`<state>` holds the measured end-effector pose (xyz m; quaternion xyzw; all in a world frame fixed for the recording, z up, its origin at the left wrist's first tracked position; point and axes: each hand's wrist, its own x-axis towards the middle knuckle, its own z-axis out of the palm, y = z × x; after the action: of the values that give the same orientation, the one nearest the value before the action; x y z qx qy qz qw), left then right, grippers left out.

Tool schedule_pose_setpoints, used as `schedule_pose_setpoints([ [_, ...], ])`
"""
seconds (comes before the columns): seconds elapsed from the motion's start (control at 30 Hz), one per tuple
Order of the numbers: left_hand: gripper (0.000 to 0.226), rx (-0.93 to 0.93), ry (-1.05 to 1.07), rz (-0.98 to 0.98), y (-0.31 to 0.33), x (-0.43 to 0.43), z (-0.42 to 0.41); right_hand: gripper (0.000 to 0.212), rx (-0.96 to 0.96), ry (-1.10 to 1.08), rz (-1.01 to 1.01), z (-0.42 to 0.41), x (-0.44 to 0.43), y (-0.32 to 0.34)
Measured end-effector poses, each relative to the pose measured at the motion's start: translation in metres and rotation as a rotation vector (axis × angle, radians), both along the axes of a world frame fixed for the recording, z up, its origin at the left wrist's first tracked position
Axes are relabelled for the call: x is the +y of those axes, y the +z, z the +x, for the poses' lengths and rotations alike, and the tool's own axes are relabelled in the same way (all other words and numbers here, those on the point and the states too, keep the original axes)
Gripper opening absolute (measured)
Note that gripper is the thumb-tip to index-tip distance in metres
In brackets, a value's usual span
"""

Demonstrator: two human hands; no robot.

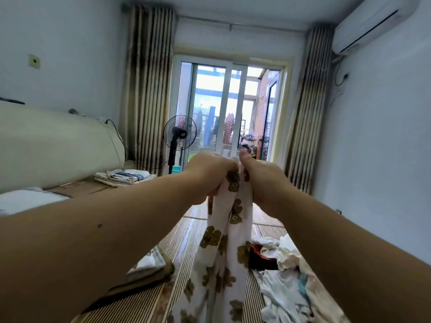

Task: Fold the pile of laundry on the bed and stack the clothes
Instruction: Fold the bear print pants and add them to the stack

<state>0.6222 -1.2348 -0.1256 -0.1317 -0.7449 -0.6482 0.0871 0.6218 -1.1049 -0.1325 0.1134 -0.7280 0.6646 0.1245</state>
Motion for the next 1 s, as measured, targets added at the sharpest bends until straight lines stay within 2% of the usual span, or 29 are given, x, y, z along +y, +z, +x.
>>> schedule_pose_setpoints([
  [0.07, 0.012, 0.099, -0.013, -0.272, 0.003, -0.003, 0.010, 0.062, 0.028, 0.087, 0.016, 0.008, 0.004, -0.002],
  [0.13, 0.021, 0.222, 0.004, -0.517, 0.003, -0.007, 0.016, 0.048, 0.040, 0.134, -0.032, 0.012, 0.010, -0.003],
  [0.2, 0.034, 0.292, 0.011, -0.491, 0.000, -0.013, 0.018, 0.026, 0.042, 0.153, -0.061, 0.014, 0.013, -0.002],
  [0.27, 0.044, 0.242, 0.070, -0.372, -0.009, -0.023, 0.013, 0.016, 0.025, 0.143, -0.051, 0.016, 0.016, 0.000],
  [0.33, 0.077, -0.030, 0.006, -0.260, -0.017, -0.030, 0.010, 0.023, 0.002, 0.156, -0.045, 0.018, 0.016, 0.001],
  [0.37, 0.087, -0.175, -0.070, -0.213, -0.022, -0.033, 0.008, 0.027, -0.004, 0.176, -0.051, 0.019, 0.016, 0.002],
  [0.4, 0.085, -0.269, -0.161, -0.175, -0.026, -0.034, 0.008, 0.028, -0.002, 0.199, -0.053, 0.019, 0.017, 0.002],
  [0.43, 0.073, -0.304, -0.242, -0.149, -0.029, -0.036, 0.007, 0.027, 0.003, 0.219, -0.052, 0.019, 0.018, 0.001],
  [0.5, 0.051, -0.282, -0.340, -0.062, -0.034, -0.036, 0.001, 0.019, 0.008, 0.231, -0.017, 0.018, 0.023, -0.002],
  [0.57, 0.044, -0.265, -0.380, 0.010, -0.037, -0.036, -0.006, 0.012, -0.006, 0.176, 0.061, 0.016, 0.030, -0.005],
  [0.63, 0.044, -0.267, -0.366, -0.003, -0.037, -0.036, -0.014, 0.014, -0.023, 0.102, 0.124, 0.012, 0.038, -0.008],
  [0.73, 0.035, -0.261, -0.280, -0.131, -0.035, -0.033, -0.023, 0.025, -0.067, 0.008, 0.167, 0.001, 0.046, -0.015],
  [0.87, 0.020, -0.085, 0.027, -0.523, -0.043, -0.021, -0.040, 0.030, -0.179, -0.097, 0.299, -0.029, 0.049, -0.034],
  [1.0, 0.019, 0.015, 0.137, -0.682, -0.057, -0.011, -0.076, 0.029, -0.205, -0.151, 0.472, -0.071, 0.043, -0.051],
])
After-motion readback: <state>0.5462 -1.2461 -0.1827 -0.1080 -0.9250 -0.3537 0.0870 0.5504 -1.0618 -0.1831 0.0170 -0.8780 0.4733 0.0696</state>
